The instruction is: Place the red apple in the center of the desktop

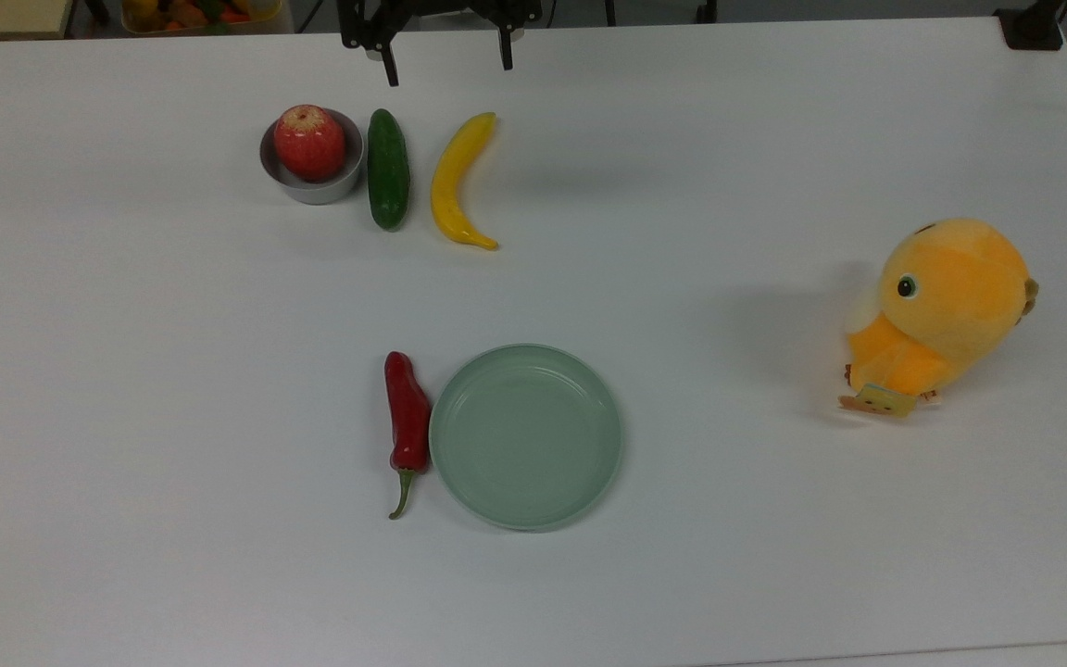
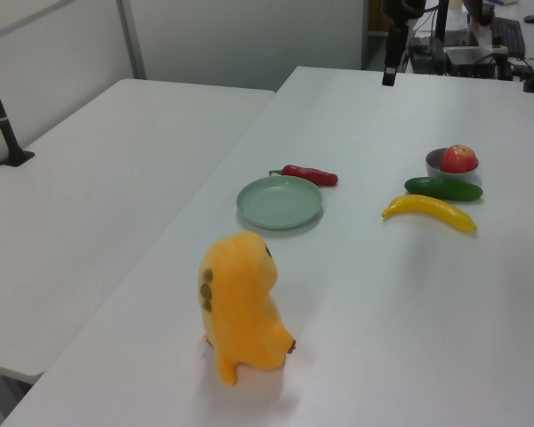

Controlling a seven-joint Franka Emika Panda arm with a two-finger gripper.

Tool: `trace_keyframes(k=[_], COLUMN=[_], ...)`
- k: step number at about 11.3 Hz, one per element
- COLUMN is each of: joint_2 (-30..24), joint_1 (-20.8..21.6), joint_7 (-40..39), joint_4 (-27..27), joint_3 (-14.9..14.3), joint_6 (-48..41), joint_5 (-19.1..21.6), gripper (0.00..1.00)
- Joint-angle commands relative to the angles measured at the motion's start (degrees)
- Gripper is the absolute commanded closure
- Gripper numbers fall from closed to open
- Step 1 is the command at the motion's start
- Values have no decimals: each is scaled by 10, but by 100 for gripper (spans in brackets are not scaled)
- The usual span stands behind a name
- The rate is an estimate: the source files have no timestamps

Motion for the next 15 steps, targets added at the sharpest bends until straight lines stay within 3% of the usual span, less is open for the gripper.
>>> trace_keyframes(k=[1, 6, 10, 13, 15], joint_2=[-11, -10, -11, -11, -9], joint_1=[-1, 0, -5, -9, -21], joint_7=[-16, -17, -30, -82, -165], joint_4=[-4, -5, -12, -44, -74], joint_3=[-14, -15, -36, -37, -37], joint_6=[8, 5, -19, -32, -32], joint_5=[8, 7, 2, -58, -100], gripper=[0, 0, 0, 0, 0])
